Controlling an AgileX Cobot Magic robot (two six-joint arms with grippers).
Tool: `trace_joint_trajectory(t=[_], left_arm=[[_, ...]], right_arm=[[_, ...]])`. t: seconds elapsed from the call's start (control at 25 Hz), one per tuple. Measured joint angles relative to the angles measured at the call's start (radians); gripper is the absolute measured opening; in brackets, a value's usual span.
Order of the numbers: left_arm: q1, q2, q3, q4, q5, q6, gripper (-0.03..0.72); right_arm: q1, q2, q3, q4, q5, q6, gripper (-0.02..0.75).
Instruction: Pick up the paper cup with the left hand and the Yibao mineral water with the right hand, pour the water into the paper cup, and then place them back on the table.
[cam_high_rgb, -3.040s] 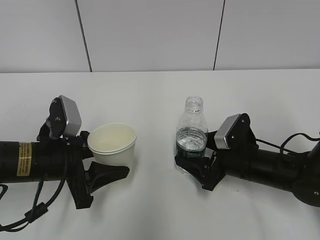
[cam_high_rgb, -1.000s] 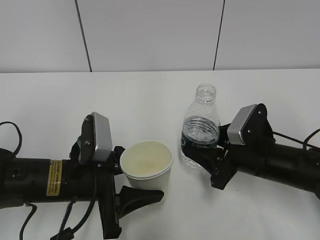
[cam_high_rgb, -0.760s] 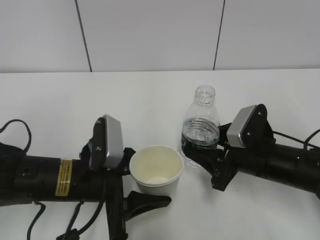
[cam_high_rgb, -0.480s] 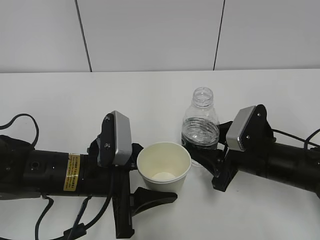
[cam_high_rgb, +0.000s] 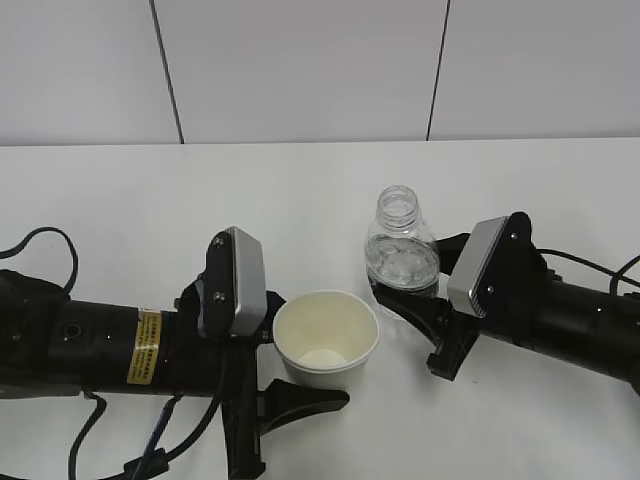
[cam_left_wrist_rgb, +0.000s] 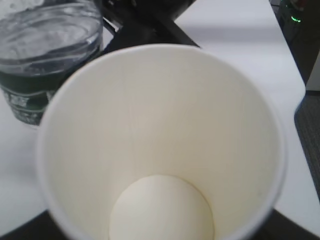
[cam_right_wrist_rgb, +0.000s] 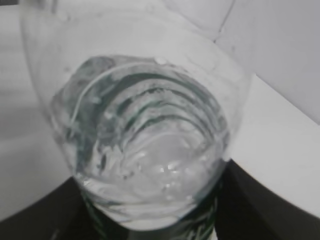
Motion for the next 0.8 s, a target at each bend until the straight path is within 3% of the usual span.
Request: trace_joint_trajectory(t=[0.8], left_arm=[[0.0, 0.0, -0.002, 0.026, -0.006, 0.0, 0.433]], right_arm=[[0.0, -0.102, 0.0, -0.001, 0.038, -0.027, 0.414]])
